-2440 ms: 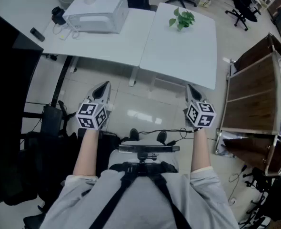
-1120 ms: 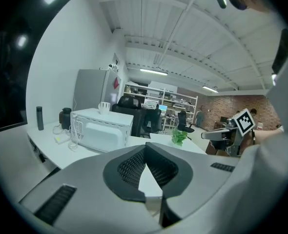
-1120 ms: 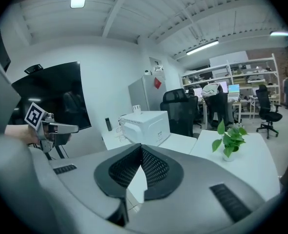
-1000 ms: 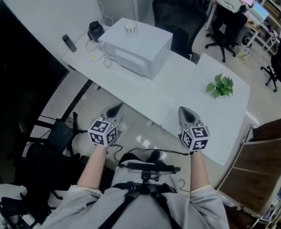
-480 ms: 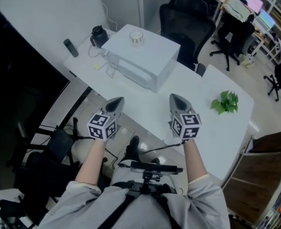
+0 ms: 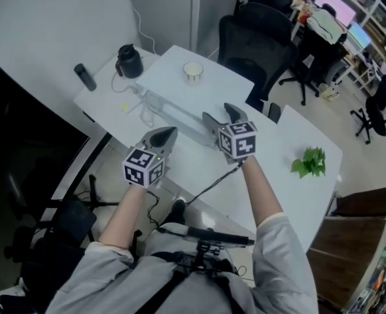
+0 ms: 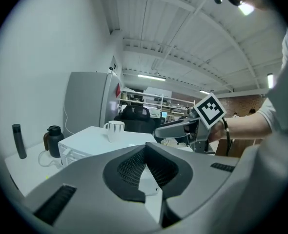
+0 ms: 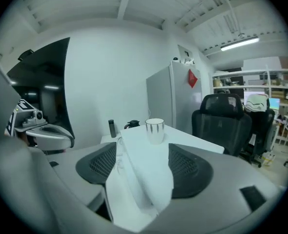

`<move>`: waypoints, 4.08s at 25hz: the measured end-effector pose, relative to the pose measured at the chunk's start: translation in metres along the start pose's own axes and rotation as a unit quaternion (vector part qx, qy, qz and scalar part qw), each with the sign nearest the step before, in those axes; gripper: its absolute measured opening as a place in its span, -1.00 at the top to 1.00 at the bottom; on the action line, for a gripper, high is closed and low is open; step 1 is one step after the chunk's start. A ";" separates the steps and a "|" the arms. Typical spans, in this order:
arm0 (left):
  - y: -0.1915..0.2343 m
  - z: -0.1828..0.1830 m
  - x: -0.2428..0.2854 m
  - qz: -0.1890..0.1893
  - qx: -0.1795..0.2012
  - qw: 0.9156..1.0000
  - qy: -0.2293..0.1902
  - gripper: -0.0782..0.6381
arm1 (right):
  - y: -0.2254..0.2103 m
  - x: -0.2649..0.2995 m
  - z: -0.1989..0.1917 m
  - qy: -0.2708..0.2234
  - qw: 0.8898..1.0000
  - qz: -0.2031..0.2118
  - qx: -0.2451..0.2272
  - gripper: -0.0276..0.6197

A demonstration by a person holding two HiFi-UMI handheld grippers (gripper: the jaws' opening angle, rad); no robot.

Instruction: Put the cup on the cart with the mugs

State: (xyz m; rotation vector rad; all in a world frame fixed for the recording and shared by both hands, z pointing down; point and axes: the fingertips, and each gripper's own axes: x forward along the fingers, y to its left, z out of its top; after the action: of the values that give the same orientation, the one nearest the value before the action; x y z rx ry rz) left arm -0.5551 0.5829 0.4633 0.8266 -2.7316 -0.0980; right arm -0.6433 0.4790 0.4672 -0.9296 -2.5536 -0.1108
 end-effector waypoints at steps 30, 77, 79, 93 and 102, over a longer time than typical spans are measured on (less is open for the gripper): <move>0.109 -0.008 0.055 -0.020 -0.041 0.999 0.010 0.78 | -0.049 0.209 0.051 0.095 0.995 -0.022 -0.037 -0.36; 0.018 -0.004 0.059 -0.121 0.016 0.992 0.020 0.78 | -0.020 -0.061 -0.026 0.025 0.992 -0.120 0.022 -0.35; -0.001 0.001 0.063 -0.144 0.025 0.989 0.018 0.78 | -0.023 -0.082 -0.030 0.023 0.990 -0.140 0.027 -0.35; -0.199 -0.022 0.090 -0.313 0.084 0.944 0.058 0.78 | -0.058 -0.308 -0.126 0.000 0.941 -0.320 0.114 -0.35; -0.399 -0.053 0.049 -0.404 0.131 0.902 0.071 0.78 | -0.040 -0.504 -0.220 -0.011 0.892 -0.418 0.174 -0.35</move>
State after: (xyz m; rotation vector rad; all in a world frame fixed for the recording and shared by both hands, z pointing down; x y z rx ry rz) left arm -0.3661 0.2238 0.4677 1.9087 -2.1115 0.1609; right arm -0.2426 0.1000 0.4624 0.3371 -2.6791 0.1110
